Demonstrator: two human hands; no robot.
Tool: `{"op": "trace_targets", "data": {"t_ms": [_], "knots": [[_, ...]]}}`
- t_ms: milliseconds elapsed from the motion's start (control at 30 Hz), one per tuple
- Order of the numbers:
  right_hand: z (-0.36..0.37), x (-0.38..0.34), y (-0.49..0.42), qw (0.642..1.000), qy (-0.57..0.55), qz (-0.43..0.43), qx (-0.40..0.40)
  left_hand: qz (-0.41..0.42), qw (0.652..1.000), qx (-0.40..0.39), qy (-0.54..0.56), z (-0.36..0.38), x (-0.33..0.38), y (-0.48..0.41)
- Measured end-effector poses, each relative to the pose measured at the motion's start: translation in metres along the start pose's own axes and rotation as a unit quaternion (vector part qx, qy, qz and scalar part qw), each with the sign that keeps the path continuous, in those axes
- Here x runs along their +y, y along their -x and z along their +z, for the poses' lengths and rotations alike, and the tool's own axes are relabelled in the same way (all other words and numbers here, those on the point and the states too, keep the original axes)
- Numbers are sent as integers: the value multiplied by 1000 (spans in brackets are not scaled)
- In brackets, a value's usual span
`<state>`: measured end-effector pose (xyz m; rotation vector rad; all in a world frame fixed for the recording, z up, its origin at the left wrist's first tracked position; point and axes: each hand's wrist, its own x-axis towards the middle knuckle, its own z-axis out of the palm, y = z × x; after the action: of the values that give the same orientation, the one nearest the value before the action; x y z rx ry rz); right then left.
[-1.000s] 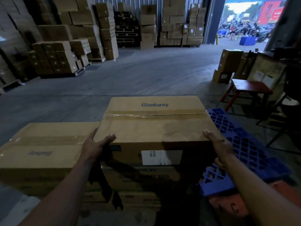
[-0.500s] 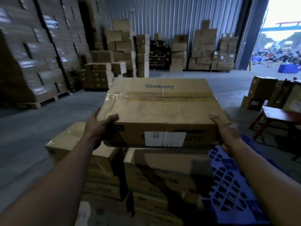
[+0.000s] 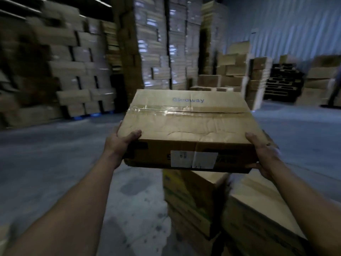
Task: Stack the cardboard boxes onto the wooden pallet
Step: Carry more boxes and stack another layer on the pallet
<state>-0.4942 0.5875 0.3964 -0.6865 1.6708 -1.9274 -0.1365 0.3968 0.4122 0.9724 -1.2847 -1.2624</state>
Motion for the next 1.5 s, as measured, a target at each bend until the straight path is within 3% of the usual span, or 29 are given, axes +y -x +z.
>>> {"op": "trace_targets", "data": {"t_ms": [200,433,600,900,1500], "knots": [[165,42,31,994,-4,37,-104,-10,995,95,9,-168,-14,-6],[359,112,91,989,24,70,-129,-59,984,167,7,-361,-52,-30],[441,165,115,979,64,99,-166,-104,977,182,-26,-453,-104,-41],[540,248,122,961,135,92,-224,-184,947,262,-2,-541,-210,-42],[660,495,37,926,191,150,-288,-231,901,367,-11,-587,-414,-110]]}}
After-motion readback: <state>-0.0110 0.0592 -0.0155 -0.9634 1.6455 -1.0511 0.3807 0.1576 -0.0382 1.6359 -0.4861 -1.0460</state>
